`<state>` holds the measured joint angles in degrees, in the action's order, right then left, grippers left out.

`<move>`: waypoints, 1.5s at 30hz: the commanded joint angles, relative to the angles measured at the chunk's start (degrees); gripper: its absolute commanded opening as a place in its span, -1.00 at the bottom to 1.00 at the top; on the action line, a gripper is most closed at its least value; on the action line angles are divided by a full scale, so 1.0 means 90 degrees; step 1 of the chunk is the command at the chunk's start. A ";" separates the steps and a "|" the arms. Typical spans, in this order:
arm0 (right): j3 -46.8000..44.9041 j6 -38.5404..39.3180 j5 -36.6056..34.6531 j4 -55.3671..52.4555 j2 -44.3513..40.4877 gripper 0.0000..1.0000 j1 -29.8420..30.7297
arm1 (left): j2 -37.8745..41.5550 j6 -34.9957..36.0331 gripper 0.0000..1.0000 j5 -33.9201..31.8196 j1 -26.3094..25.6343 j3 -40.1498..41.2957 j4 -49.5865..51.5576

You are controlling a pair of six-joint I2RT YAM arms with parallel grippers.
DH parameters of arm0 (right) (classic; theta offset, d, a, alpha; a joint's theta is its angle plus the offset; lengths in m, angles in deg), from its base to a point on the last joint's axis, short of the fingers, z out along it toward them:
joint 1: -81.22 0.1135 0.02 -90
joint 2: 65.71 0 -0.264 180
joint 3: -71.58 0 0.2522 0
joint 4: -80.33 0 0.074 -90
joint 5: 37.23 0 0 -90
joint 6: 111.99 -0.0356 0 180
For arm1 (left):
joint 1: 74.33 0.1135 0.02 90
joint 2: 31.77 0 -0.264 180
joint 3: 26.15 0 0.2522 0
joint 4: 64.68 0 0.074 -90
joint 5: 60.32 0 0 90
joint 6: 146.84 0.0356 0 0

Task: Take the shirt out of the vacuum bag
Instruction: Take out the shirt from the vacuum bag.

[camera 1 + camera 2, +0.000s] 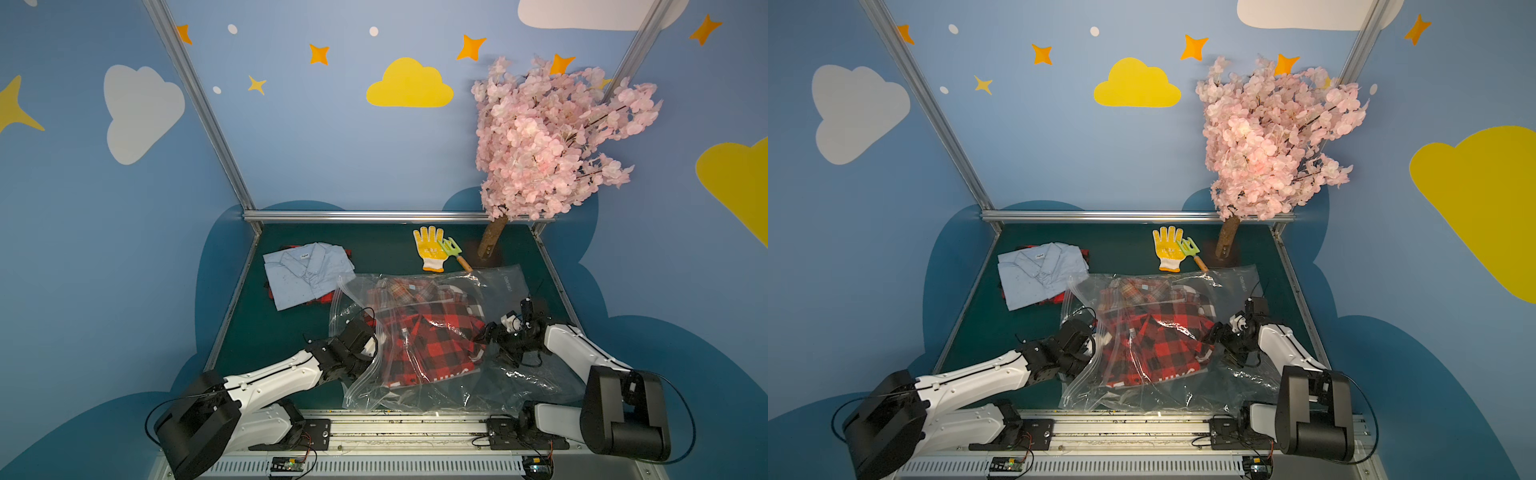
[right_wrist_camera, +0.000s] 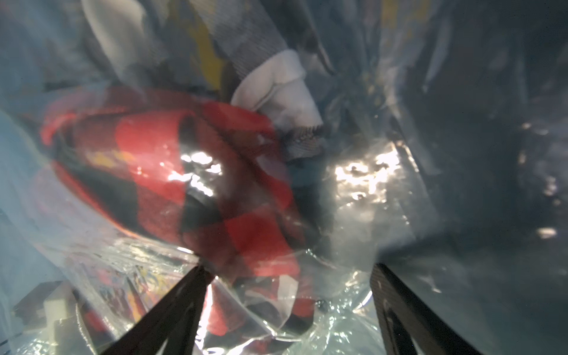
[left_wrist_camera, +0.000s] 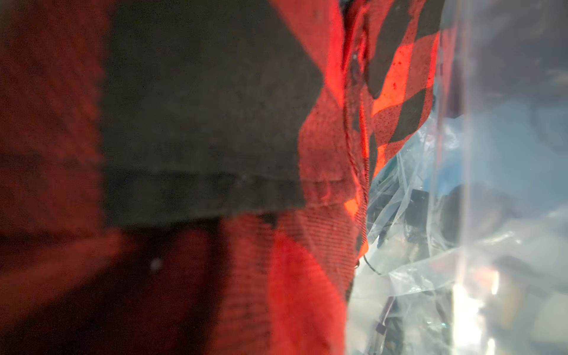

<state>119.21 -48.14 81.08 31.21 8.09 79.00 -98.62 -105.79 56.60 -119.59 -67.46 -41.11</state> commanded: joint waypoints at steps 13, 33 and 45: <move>-0.0064 -0.0239 -0.0535 0.0167 0.0509 0.72 -0.0610 | 0.1999 -0.0023 -0.85 -0.0763 0.0349 0.0133 0.1621; -0.0094 -0.0174 -0.0451 0.0241 0.0602 0.72 -0.0984 | 0.2109 0.0801 -0.85 -0.0874 0.1923 -0.0594 0.3324; 0.0135 -0.0103 -0.0499 0.0090 0.0566 0.72 -0.1033 | 0.2112 0.0789 -0.85 -0.2289 0.2585 -0.0899 0.3850</move>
<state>120.30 -50.94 83.51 31.61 11.80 70.33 -80.96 -99.45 42.10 -97.97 -73.28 -8.59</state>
